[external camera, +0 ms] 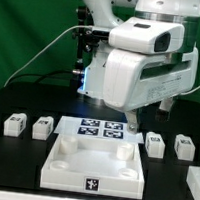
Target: Assemble one leg
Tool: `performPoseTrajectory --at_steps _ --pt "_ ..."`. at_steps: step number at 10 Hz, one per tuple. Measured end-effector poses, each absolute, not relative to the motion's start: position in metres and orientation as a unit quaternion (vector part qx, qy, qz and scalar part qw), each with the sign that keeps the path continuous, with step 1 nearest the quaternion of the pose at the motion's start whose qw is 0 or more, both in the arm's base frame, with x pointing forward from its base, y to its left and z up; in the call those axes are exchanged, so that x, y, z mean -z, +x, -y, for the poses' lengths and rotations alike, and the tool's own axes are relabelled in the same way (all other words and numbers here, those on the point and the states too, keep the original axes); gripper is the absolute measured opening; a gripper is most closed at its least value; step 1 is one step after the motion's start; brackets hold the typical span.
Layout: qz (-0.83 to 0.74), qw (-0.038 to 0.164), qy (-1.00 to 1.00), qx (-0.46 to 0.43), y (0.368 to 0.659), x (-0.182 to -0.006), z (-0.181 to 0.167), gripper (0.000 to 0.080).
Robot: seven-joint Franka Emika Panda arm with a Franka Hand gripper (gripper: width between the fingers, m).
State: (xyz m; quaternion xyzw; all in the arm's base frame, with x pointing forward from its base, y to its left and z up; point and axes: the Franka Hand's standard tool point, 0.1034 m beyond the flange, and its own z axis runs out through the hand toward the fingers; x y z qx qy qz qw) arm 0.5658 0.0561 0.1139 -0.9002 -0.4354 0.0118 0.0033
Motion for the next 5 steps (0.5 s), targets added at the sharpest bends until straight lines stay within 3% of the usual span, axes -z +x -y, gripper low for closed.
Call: performPoseTrajectory --at_steps 5 --pt "0.435 0.003 -0.9 -0.012 0.5658 -0.1138 -0.0561 0.0649"
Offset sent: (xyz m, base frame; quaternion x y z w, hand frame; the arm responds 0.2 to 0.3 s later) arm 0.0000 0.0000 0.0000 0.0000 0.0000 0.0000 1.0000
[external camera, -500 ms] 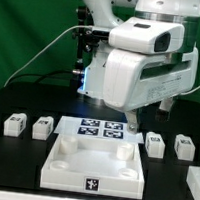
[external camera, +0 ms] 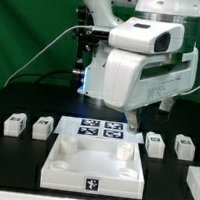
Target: Assemble one leg
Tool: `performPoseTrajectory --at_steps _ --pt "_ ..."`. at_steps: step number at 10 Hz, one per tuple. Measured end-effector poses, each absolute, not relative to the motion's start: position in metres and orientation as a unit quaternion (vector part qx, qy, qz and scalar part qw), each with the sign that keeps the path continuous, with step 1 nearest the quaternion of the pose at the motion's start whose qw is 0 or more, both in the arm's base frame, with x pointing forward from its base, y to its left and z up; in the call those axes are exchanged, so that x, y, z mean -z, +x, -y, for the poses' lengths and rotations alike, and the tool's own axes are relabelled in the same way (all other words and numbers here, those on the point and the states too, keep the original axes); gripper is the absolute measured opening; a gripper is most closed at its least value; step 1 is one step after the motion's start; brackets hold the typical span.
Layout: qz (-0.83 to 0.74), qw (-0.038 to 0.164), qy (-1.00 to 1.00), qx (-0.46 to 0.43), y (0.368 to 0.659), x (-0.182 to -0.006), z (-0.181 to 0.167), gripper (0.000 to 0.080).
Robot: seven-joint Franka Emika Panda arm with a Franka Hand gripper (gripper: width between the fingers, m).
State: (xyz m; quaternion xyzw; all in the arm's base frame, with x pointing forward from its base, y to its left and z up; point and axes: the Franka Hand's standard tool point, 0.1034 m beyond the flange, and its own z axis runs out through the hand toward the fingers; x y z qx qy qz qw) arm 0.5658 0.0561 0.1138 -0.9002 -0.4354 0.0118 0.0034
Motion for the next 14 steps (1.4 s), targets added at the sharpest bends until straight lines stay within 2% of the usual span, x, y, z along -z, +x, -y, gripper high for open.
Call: performPoseTrajectory --at_steps 4,5,6,8,9,13,14 --pt "0.471 0.003 -0.882 -0.009 0.563 -0.112 -0.057 0.0649" --pt "0.508 0.003 -0.861 -0.008 0.544 -0.105 -0.057 0.0649" --pt "0.588 0.008 -0.809 -0.018 0.51 -0.097 -0.049 0.0649" --pt "0.672 0.01 -0.741 -0.014 0.471 -0.081 -0.029 0.0649" --pt "0.72 0.013 -0.694 -0.013 0.461 -0.073 -0.013 0.0649" --pt "0.756 0.011 -0.654 -0.02 0.461 -0.07 -0.008 0.065" --pt "0.747 0.021 -0.663 -0.026 0.45 -0.048 0.004 0.0649"
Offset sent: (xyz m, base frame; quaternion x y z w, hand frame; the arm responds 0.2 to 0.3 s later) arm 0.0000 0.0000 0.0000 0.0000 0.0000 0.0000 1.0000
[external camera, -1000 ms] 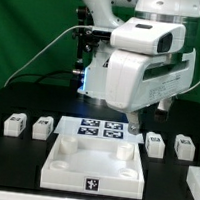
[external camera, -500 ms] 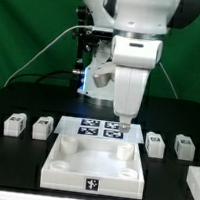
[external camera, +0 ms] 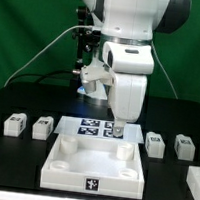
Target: Assemble one leg
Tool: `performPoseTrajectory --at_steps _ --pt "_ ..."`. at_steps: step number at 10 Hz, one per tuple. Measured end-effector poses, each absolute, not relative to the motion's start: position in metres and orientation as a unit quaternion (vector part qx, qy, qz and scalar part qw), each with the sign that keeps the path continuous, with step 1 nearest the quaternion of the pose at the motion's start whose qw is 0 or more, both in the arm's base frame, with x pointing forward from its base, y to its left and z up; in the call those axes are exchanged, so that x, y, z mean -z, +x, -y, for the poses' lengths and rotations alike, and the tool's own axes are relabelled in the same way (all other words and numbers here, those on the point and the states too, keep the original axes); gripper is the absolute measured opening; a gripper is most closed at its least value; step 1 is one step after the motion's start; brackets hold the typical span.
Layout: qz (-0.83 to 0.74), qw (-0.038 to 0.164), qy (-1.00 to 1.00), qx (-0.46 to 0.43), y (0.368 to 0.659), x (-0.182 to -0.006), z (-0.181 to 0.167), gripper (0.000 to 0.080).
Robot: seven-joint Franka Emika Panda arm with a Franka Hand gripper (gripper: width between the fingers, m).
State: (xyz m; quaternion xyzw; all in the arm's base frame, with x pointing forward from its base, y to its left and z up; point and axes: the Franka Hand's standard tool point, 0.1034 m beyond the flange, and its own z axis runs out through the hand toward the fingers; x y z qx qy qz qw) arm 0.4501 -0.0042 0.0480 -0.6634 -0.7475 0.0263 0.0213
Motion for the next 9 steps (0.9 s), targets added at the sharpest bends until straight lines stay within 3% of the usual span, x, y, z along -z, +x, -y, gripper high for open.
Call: performPoseTrajectory --at_steps 2,4,6,7,9 --pt "0.737 0.042 -0.674 -0.04 0.436 -0.019 0.015 0.0649" --pt "0.73 0.041 -0.681 -0.04 0.438 -0.018 0.014 0.0649" --pt "0.729 0.041 -0.682 -0.04 0.438 -0.018 0.015 0.0411" --pt "0.729 0.042 -0.682 -0.04 0.438 -0.018 0.015 0.0411" --pt "0.729 0.042 -0.682 -0.04 0.438 -0.018 0.015 0.0074"
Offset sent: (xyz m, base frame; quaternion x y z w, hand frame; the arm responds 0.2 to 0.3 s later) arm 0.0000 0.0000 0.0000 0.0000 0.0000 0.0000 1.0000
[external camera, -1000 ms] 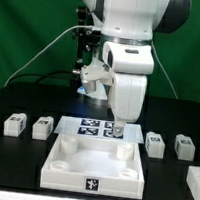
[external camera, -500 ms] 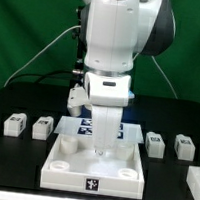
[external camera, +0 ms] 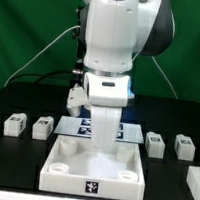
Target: Assemble one leg
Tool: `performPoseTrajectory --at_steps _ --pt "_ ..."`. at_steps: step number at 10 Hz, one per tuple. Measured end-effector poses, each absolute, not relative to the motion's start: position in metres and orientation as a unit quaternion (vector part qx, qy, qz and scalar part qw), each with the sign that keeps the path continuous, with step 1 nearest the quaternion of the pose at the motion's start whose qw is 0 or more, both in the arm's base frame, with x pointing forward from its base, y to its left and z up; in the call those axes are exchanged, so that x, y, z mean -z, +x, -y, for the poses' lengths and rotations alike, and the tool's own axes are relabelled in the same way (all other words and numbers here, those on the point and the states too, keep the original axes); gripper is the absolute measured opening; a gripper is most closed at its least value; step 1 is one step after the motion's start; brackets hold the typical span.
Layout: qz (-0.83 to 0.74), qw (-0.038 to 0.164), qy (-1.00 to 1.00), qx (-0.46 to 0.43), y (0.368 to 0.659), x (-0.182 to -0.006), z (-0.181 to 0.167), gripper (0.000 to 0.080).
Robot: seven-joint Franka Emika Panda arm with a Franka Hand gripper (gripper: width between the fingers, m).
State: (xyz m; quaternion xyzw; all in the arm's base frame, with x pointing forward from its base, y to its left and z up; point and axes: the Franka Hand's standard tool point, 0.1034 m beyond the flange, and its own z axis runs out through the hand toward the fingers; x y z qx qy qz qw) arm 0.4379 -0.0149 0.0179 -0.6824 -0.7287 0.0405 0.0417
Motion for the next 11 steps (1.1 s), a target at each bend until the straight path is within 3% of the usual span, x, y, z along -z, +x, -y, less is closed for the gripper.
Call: performPoseTrajectory --at_steps 9,11 --pt "0.728 0.041 -0.683 -0.04 0.438 -0.018 0.015 0.0061" --pt "0.725 0.038 -0.687 -0.032 0.456 -0.023 -0.012 0.0061"
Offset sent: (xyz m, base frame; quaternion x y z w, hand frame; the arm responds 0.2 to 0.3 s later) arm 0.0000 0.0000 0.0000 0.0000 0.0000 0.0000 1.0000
